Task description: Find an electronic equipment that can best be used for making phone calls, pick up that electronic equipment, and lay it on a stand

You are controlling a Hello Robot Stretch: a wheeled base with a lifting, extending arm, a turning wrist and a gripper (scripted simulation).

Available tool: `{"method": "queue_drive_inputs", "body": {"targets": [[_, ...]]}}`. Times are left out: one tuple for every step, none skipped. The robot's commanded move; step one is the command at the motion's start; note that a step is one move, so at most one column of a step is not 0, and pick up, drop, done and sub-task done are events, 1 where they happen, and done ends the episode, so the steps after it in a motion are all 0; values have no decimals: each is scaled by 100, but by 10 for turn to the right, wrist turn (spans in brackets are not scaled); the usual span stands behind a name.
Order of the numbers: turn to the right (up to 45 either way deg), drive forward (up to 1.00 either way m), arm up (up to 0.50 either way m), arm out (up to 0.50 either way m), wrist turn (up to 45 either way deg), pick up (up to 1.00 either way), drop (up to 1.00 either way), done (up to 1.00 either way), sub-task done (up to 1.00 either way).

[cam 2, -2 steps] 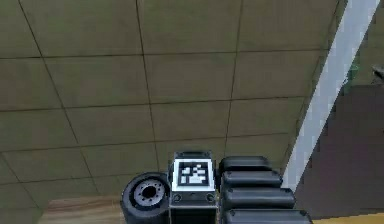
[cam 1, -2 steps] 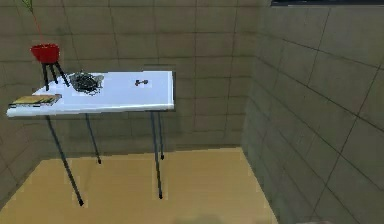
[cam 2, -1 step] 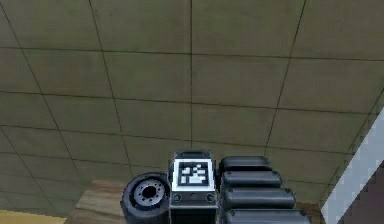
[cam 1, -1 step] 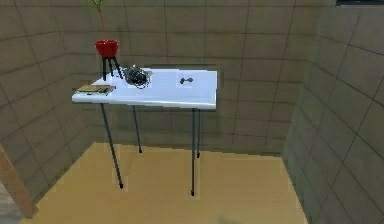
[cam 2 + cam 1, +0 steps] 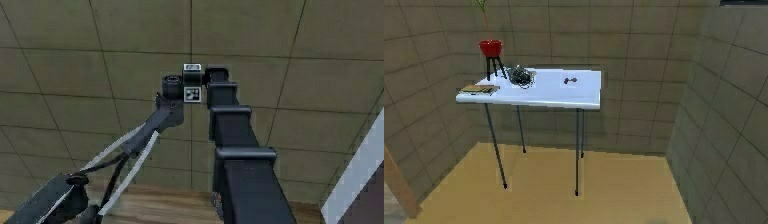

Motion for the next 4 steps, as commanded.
{"method": "queue_drive_inputs", "body": {"targets": [[0, 0, 0, 0, 450, 0, 0, 0, 0], [0, 0, 0, 0, 450, 0, 0, 0, 0], [0, 0, 0, 0, 360, 0, 0, 0, 0], [0, 0, -24, 0, 0, 0, 0, 0, 0]]}}
